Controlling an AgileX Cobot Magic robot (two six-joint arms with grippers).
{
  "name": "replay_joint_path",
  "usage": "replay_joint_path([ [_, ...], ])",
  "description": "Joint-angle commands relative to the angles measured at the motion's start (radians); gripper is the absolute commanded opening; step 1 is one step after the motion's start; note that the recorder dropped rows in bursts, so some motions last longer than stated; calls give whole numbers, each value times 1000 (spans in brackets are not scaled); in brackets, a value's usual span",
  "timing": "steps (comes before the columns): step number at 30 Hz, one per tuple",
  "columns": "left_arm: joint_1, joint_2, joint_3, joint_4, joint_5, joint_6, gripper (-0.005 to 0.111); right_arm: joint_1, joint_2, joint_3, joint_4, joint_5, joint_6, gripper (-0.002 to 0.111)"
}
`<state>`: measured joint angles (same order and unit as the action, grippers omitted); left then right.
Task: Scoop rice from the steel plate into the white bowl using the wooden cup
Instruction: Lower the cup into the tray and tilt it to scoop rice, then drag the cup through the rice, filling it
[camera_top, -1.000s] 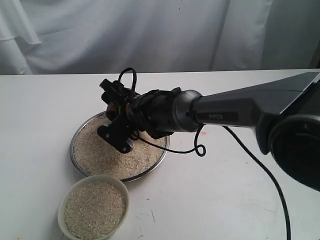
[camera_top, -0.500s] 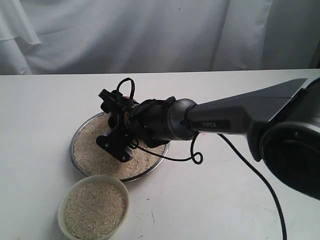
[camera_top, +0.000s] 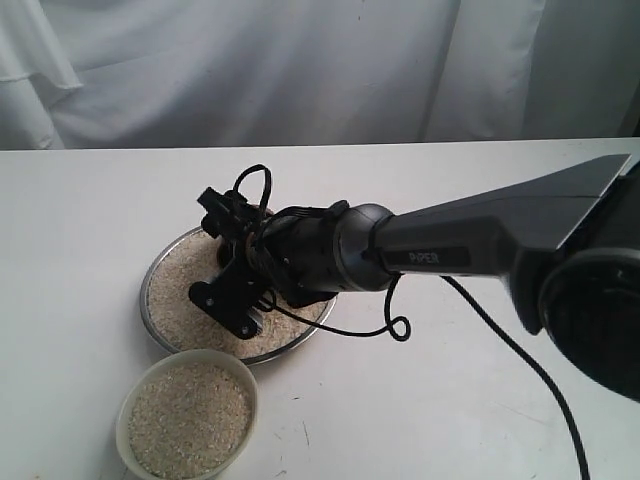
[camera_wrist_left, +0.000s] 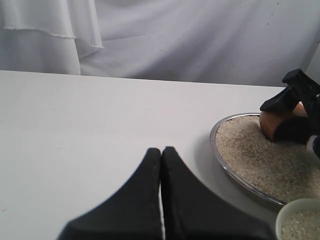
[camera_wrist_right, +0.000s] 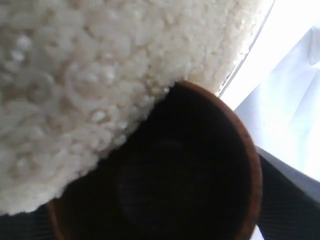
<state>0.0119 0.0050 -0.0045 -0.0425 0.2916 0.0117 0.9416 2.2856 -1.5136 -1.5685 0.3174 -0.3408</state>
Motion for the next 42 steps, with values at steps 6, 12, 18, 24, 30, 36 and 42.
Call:
replay_joint_path([
  [6,-2,-5,5,-1,-6,-3,0,7,-31,57,137,1,-58,0],
  [12,-2,-5,5,-1,-6,-3,0,7,-31,57,260,-6,-129,0],
  [18,-2,-5,5,-1,-6,-3,0,3,-22,57,608,21,-438,0],
  [24,-2,-5,5,-1,-6,-3,0,-17,-22,39,1041,156,-827,0],
  [30,-2,-5,5,-1,-6,-3,0,-19,-22,39,1100,185,-867,0],
  [36,-2,-5,5,-1,-6,-3,0,-34,-22,39,1221,183,-936,0],
  [42,-2,-5,5,-1,-6,-3,0,-68,-22,39,1384,176,-1026,0],
])
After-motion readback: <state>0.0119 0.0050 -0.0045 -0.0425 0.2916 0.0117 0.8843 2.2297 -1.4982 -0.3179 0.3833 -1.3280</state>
